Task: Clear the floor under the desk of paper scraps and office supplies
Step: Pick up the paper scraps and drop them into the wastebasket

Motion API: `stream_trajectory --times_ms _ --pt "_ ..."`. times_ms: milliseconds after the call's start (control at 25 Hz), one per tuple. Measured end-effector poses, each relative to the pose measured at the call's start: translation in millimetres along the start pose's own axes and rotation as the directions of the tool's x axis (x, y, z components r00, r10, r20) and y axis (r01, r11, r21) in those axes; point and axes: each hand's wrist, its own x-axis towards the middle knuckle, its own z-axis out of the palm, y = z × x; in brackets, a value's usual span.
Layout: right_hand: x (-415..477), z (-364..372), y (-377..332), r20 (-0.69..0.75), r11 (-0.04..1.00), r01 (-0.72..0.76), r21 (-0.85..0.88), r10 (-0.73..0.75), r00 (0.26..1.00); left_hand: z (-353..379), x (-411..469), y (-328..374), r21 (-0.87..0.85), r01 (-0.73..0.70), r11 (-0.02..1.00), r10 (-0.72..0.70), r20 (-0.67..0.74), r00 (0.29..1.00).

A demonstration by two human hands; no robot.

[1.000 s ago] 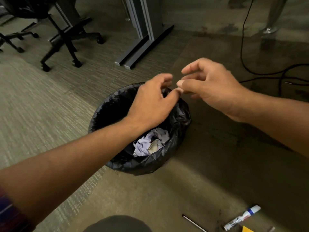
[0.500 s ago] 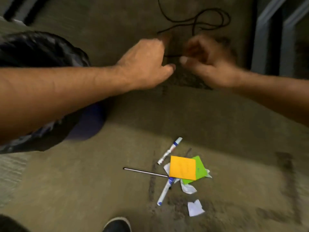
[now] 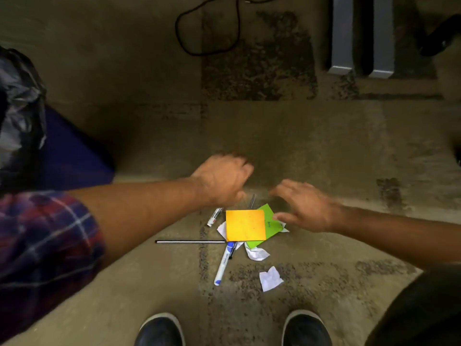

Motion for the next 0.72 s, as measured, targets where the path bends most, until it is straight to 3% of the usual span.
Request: stream_trajectory --times_ms 120,240,480,560,600,680,720 --pt "6.2 25.8 -0.2 0.049 0.998 -0.035 -0.059 0.038 0.998 39.7 -0.4 24.1 0.073 -0.078 0.994 0.072 0.088 0.994" --pt "15.9 36.9 -0.6 0.009 0.994 -0.026 -0.103 0.027 1.000 65.1 -9.6 41.7 0.105 -0.127 0.986 0.119 0.081 0.990" --pt "26.3 45.9 -5.6 -0.022 0.985 -0.003 -0.173 -0.001 1.000 78.7 -13.7 48.2 0.073 0.063 0.995 -0.071 0.123 0.990" --pt "29.1 42.3 -4.4 -0.013 0.998 -0.017 -0.059 0.016 1.000 78.3 -12.0 44.2 -0.111 0.158 0.981 -0.147 0.103 0.984" --pt "30.1 37.3 -2.1 0.016 0.996 -0.036 0.076 0.035 0.999 74.9 -10.9 40.3 -0.290 0.226 0.930 -0.200 0.116 0.973" --pt "32.5 25.2 9.2 0.109 0.906 -0.119 0.407 0.081 0.991 63.4 -4.6 28.5 -0.644 0.337 0.687 -0.274 0.200 0.941" --pt "32.7 18.2 15.8 0.142 0.830 -0.163 0.533 0.102 0.985 56.4 0.6 20.4 -0.742 0.363 0.564 -0.304 0.222 0.926"
